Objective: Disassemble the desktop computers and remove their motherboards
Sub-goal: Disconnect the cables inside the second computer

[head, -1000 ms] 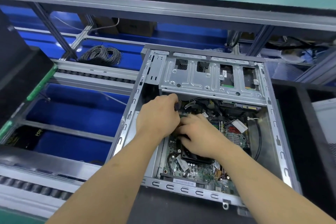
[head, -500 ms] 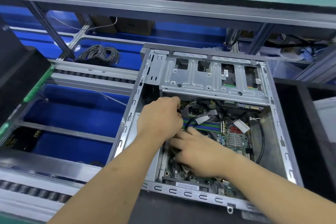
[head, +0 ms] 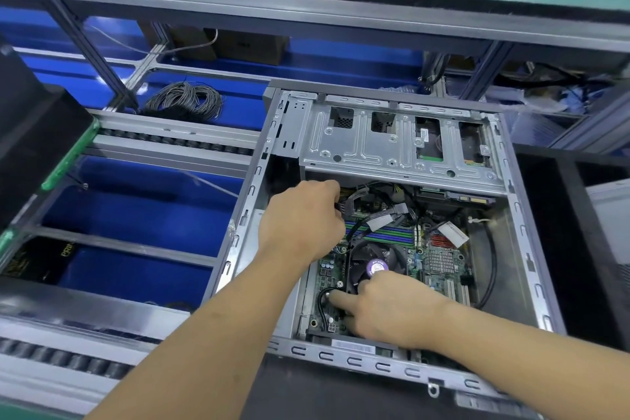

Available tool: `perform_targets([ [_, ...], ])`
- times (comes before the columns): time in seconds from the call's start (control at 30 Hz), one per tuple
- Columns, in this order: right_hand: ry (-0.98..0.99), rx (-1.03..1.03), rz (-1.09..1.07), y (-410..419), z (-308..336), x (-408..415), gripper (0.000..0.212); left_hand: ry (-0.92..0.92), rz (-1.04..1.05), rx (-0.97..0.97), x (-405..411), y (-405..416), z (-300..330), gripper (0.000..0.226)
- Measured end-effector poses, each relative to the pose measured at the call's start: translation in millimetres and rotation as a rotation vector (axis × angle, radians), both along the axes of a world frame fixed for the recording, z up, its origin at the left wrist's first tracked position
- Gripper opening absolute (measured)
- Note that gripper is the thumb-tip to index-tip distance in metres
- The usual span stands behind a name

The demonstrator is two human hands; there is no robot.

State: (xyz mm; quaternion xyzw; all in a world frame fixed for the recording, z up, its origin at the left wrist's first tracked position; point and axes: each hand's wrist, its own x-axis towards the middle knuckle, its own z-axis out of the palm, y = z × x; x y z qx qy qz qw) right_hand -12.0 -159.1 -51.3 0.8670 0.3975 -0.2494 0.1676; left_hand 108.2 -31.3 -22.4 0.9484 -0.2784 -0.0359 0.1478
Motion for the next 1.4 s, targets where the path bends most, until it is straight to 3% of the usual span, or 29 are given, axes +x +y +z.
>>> perform_targets([
  [0.37,-0.005,0.276,-0.078,-3.0,8.8,9.9,0.026,0.006,0.008,-0.003,-0.2,-0.5,-0.1,0.007],
  [0.7,0.058,0.278,-0.12,-1.9,9.6,10.2,0.028,0.0,0.012,-0.017,-1.1,-0.1,2.4,0.007],
  [0.83,0.106,0.425,-0.146,-5.6,10.5,11.4,0.028,-0.003,-0.007,-0.013,-2.5,2.2,0.6,0.001],
  [0.97,0.243,0.855,-0.483,-16.9,14.5,14.1,0.019,-0.02,-0.004,0.004,1.8,1.7,-2.4,0.002],
  [1.17,0.064,0.937,-0.774,-10.7,10.3,22.5,0.023,0.031,0.018,0.048,-0.5,-1.4,3.1,0.006],
  [1.23,0.006,0.875,-0.823,-10.1,8.8,24.8,0.026,0.044,0.036,0.051,-0.3,-2.0,4.9,0.008],
  [1.3,-0.173,0.769,-0.851,-12.2,3.5,25.9,0.033,0.071,0.065,0.033,-0.7,-1.7,5.3,0.013],
  [1.4,-0.268,0.804,-1.047,-23.8,3.6,32.8,0.027,0.077,0.115,-0.07,-0.5,1.1,5.0,0.015],
])
